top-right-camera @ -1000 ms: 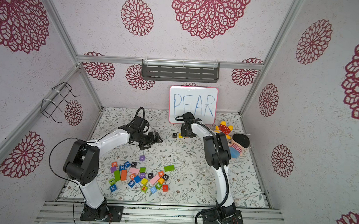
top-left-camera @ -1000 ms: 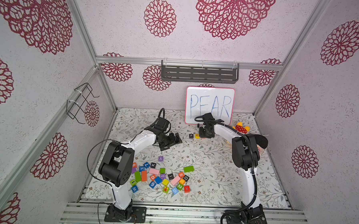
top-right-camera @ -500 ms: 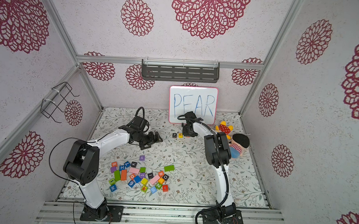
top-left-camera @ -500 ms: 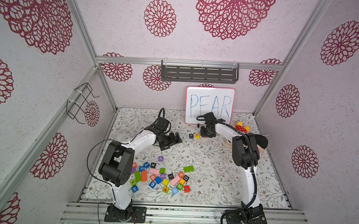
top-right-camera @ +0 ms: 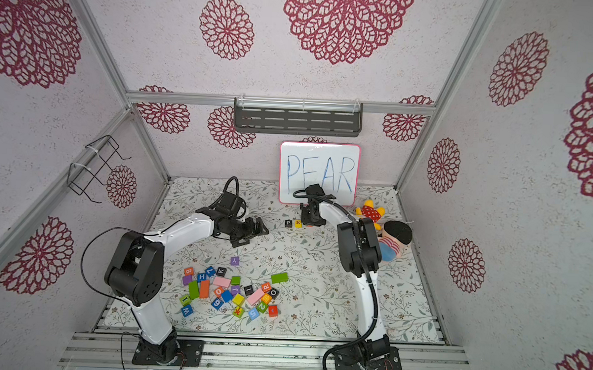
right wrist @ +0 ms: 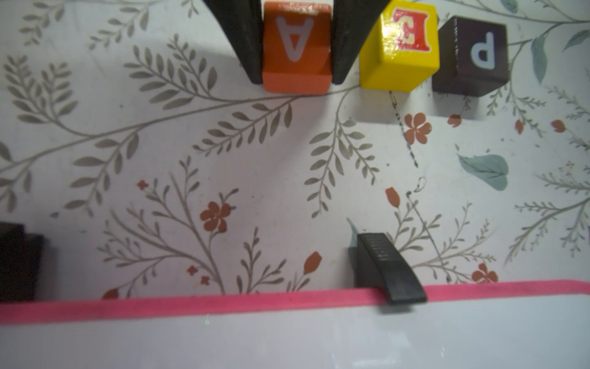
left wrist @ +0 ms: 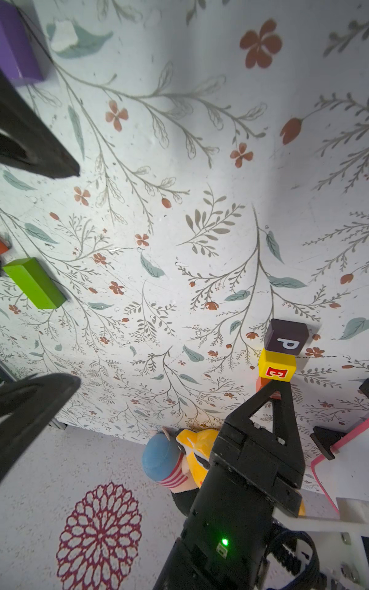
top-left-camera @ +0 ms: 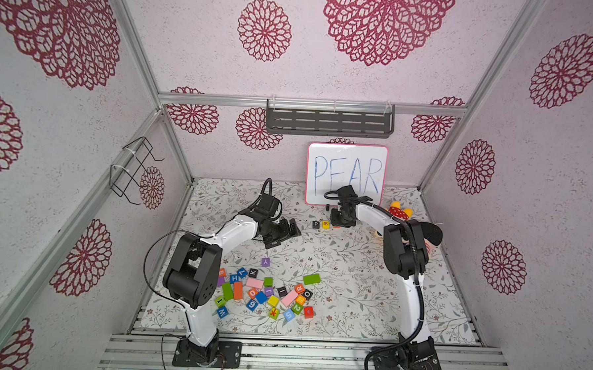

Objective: Spell the uppercase word “pear” with letter blocks
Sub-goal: Place the letter block at the center of the board, then pick up the letter block from the center of the board.

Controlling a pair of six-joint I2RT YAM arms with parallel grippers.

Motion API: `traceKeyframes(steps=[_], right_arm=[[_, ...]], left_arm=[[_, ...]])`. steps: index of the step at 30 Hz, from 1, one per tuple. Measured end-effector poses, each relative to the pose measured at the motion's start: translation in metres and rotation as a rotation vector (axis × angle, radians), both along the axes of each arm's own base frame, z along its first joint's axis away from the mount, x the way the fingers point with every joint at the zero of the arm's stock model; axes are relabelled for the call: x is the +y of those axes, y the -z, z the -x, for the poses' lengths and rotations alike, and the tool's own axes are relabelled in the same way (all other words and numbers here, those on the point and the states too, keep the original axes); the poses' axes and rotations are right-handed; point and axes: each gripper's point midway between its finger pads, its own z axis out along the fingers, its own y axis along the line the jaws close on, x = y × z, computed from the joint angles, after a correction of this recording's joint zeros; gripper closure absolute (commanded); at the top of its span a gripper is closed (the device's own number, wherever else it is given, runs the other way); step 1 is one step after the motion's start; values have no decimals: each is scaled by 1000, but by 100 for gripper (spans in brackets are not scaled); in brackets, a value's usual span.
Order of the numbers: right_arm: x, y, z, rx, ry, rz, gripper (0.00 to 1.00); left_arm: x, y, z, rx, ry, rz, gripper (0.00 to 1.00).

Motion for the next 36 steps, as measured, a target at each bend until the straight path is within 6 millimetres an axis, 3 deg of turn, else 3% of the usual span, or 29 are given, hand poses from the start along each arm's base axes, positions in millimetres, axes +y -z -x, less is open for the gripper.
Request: traceKeyframes(steps=[6,21,33,36], right_arm=[[0,0,0,2,7,-3,60],[0,-1,0,7,33,-13,57],[1,-11,-3,4,53,-25,49],[1,-22,0,-11,51,-32,45]], left_arm=[[0,0,0,0,0,0,2],[1,-5,1,-12,0,5,2],[0,-12,1,-27,0,13,2],[0,-14,1,-29,3,18,2]])
